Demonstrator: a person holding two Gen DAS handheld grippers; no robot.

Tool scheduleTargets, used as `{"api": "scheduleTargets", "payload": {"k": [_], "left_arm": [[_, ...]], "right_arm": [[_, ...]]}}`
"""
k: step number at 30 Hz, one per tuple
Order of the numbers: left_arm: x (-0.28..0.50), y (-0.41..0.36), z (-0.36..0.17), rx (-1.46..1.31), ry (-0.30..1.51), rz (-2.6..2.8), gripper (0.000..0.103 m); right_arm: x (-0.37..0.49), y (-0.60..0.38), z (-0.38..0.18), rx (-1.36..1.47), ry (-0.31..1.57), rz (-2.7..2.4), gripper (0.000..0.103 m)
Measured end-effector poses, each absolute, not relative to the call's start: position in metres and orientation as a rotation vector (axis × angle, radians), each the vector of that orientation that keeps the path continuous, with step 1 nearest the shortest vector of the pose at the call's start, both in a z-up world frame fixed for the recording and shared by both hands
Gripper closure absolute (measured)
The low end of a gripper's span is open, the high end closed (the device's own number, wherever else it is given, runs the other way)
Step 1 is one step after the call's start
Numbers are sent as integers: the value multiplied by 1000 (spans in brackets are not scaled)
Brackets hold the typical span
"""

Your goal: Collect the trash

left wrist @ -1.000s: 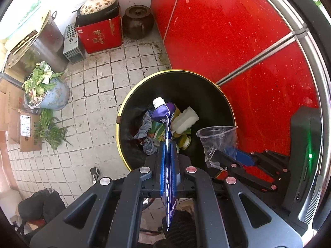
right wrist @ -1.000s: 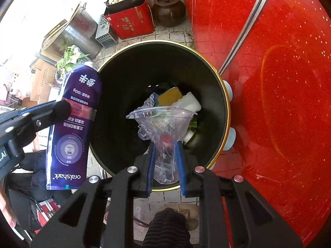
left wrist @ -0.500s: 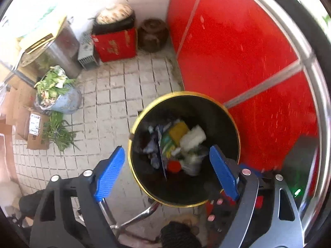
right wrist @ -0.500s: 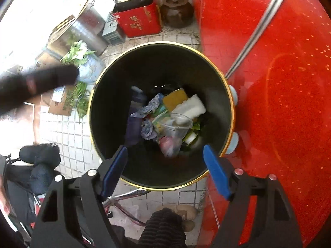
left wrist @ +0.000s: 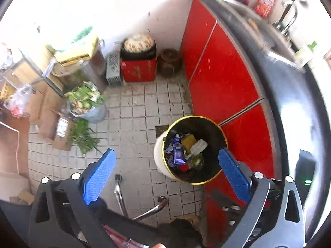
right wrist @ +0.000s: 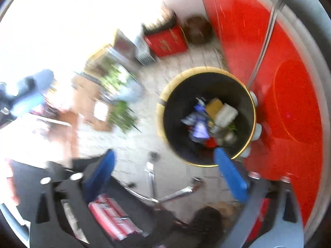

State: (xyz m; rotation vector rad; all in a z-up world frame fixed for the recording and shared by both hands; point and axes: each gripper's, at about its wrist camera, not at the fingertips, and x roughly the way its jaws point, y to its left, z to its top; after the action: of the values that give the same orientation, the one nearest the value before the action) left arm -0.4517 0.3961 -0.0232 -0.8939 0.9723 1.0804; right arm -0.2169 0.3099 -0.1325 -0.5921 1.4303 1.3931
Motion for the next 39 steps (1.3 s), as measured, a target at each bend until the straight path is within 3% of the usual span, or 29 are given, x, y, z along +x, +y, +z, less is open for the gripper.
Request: {"api": "scheduleTargets", "payload": {"k": [5, 10, 16, 24, 32, 39], "left_arm": [[-438, 379, 32, -859, 950, 1063, 6], [-350, 354, 43, -765, 1014, 870, 7], [-216, 296, 41, -617, 1086, 555, 7], [-78, 181, 48, -378, 1142, 178, 6], [-22, 84, 50, -185, 1165, -28, 7], [-9, 32, 46, -110, 1205, -100, 6]], "right_arm": [[-191, 263, -34, -485, 1312, 1389, 7], [-101, 196, 17, -413, 1179, 1147, 7], [13, 67, 39, -257, 1144, 715, 6], [70, -108, 56, -79, 1095, 257, 7], [57, -226, 49, 123, 1112, -11, 7], [34, -269, 35, 201, 1143, -83, 7]]}}
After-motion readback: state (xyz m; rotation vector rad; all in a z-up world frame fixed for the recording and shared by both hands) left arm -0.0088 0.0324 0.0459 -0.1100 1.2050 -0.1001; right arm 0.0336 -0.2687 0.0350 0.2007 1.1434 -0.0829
